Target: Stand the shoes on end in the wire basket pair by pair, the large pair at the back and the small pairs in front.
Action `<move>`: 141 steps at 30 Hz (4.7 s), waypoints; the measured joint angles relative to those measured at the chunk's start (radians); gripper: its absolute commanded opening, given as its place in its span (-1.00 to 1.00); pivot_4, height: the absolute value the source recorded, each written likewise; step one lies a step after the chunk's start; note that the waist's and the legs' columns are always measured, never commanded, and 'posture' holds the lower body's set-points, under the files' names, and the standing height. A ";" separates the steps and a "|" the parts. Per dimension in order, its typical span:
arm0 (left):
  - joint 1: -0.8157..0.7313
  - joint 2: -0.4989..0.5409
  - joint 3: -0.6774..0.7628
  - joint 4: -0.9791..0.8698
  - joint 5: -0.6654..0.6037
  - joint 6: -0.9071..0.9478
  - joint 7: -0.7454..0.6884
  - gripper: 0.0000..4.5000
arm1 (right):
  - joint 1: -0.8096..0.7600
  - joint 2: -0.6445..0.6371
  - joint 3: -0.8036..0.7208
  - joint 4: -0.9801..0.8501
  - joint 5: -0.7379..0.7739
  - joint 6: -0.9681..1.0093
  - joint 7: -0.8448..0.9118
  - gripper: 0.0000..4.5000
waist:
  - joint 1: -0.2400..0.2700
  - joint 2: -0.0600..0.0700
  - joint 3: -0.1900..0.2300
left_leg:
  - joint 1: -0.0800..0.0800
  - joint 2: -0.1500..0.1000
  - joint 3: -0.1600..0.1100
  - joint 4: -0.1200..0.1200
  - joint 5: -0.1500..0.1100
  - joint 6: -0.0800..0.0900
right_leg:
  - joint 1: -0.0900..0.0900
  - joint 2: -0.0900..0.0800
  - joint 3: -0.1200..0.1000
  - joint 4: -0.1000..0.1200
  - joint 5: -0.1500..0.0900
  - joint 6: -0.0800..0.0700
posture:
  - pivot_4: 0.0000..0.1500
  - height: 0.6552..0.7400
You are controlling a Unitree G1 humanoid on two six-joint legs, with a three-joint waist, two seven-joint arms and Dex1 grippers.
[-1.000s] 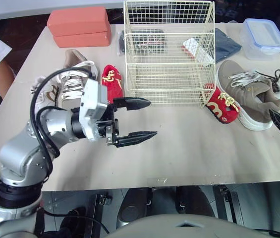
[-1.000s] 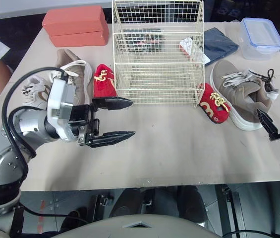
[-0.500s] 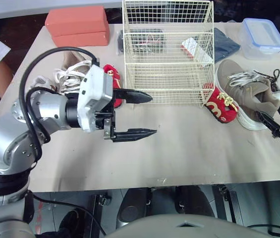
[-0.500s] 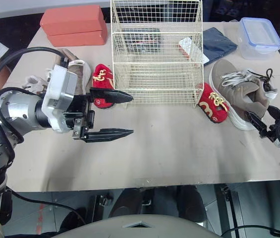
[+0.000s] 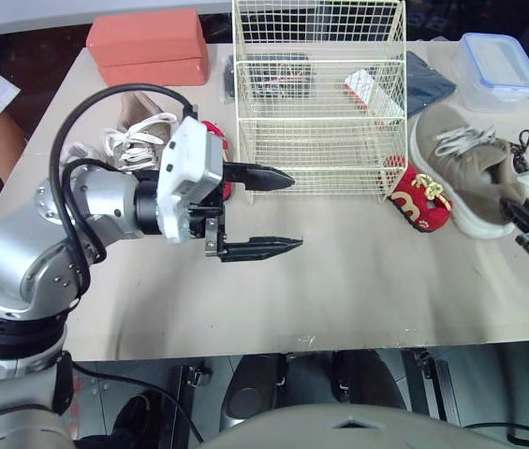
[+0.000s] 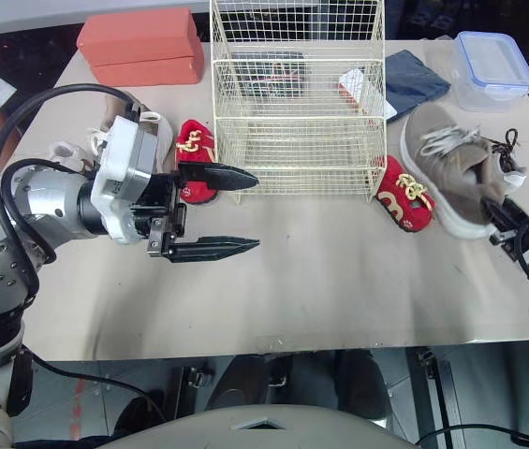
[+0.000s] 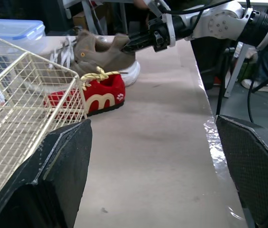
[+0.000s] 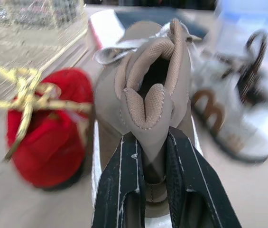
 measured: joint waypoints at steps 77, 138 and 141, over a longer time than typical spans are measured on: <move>-0.438 -0.328 0.059 0.475 0.057 0.290 -0.064 -0.52 | -0.123 -0.347 0.270 -0.120 0.185 -0.520 0.361 1.00 | -0.007 -0.015 0.022 | -0.007 0.000 -0.012 0.008 0.000 -0.001 | 0.002 -0.010 -0.008 0.003 -0.001 0.002 | 1.00 1.00; -0.330 -0.140 0.161 0.420 0.044 0.117 -0.013 0.99 | -0.810 -0.021 0.278 -0.263 0.822 0.254 -0.781 -1.00 | -0.021 -0.015 0.022 | -0.017 -0.003 -0.013 0.012 0.001 -0.001 | -0.008 -0.003 -0.010 0.006 -0.001 0.002 | 1.00 1.00; -0.329 -0.128 0.161 0.421 0.073 0.080 -0.013 0.99 | -0.942 0.050 0.311 -0.143 0.626 0.174 -0.775 -1.00 | -0.020 -0.015 0.022 | -0.017 -0.003 -0.013 0.012 0.001 -0.001 | -0.008 -0.003 -0.010 0.005 -0.001 0.002 | 1.00 1.00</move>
